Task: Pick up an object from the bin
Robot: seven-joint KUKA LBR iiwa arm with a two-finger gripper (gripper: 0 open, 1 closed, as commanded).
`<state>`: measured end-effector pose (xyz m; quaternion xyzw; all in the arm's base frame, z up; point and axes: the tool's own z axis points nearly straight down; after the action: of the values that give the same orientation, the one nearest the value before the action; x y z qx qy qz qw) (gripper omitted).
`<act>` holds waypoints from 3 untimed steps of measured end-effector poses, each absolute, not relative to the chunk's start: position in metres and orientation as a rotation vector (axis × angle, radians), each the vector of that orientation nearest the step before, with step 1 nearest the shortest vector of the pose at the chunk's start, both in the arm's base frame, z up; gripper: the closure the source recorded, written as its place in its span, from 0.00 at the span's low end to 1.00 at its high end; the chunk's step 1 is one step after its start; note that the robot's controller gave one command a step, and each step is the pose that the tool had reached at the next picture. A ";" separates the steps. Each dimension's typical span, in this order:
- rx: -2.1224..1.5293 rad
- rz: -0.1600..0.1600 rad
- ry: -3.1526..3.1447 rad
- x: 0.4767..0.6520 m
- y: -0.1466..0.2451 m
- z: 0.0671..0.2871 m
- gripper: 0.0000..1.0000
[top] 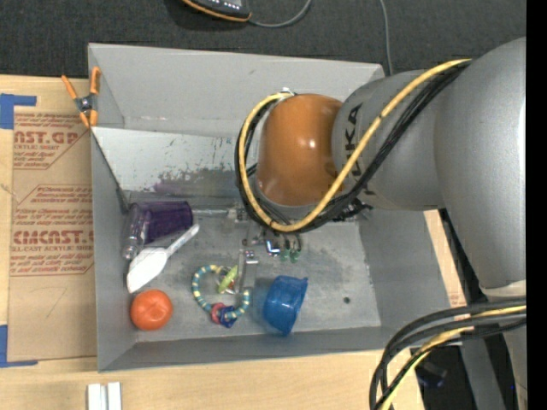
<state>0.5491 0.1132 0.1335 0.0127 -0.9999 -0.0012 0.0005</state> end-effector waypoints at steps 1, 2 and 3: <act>-0.295 -0.004 -3.129 0.548 0.116 0.109 0.00; 0.105 -0.005 -3.141 0.531 0.130 0.069 0.00; -0.454 -0.004 -3.107 0.509 0.130 0.069 1.00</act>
Offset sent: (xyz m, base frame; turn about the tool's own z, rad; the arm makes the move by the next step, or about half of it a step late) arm -0.0179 0.0163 -0.0635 -0.0389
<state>0.5088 0.1297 0.0691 -0.1446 -0.9895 -0.0012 0.0006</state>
